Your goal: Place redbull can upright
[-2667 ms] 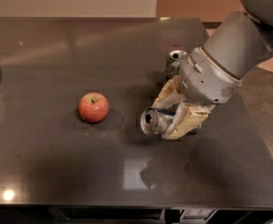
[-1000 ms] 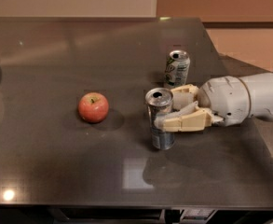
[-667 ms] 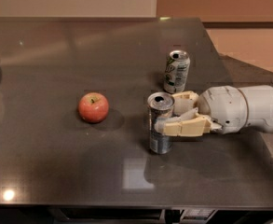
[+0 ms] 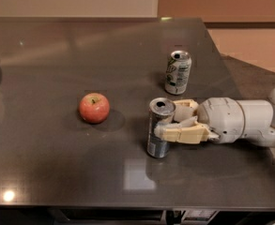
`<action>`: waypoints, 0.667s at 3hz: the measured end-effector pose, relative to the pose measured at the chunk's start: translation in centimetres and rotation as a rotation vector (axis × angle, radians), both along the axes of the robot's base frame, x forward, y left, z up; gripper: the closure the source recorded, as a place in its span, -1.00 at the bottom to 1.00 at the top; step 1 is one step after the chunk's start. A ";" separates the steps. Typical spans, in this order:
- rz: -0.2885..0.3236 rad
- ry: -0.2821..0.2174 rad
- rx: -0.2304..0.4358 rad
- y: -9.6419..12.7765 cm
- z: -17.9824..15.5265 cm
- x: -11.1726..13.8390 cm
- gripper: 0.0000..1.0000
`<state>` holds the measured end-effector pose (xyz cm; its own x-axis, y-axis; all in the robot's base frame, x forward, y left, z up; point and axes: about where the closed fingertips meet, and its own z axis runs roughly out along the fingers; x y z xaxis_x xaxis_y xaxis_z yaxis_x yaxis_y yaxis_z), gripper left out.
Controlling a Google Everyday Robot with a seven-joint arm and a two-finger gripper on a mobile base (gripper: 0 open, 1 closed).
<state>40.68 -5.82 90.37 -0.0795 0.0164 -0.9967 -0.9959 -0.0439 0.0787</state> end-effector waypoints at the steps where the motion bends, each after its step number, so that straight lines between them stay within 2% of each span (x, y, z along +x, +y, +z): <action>1: 0.004 -0.002 -0.001 0.2 0.1 -0.1 -0.72; 2: 0.007 -0.004 -0.002 0.4 0.2 -0.1 -1.00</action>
Offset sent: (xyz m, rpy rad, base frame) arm -0.0004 0.0017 0.0008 -0.0009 -0.0022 0.0032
